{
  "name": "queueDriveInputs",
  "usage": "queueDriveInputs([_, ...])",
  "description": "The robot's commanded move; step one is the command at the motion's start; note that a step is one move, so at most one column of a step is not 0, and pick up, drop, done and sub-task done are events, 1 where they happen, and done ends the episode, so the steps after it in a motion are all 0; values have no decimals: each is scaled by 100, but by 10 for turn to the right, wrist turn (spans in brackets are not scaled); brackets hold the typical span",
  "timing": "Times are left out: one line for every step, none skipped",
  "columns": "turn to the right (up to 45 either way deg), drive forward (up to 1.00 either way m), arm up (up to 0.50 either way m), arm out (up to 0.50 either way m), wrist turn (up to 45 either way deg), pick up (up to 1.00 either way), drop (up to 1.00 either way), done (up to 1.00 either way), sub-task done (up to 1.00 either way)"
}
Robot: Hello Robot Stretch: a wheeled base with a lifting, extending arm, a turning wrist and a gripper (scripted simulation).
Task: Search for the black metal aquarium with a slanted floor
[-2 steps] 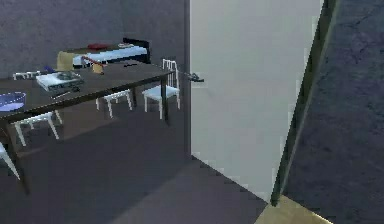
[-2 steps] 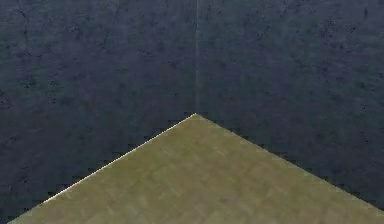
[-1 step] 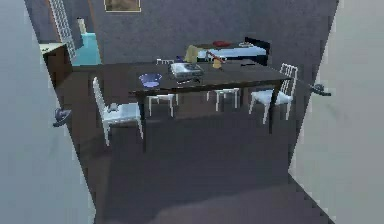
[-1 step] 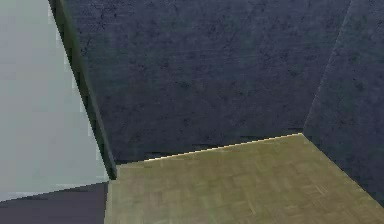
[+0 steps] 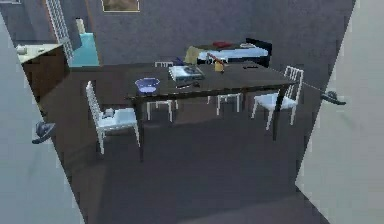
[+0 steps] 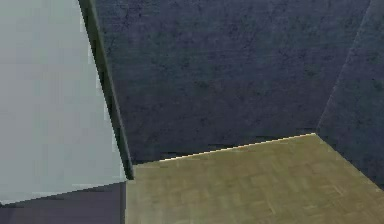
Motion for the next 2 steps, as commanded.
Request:
queueDriveInputs([-240, 0, 0, 0, 0, 0, 0, 0, 0])
queueDriveInputs([0, 100, 0, 0, 0, 0, 0, 0, 0])
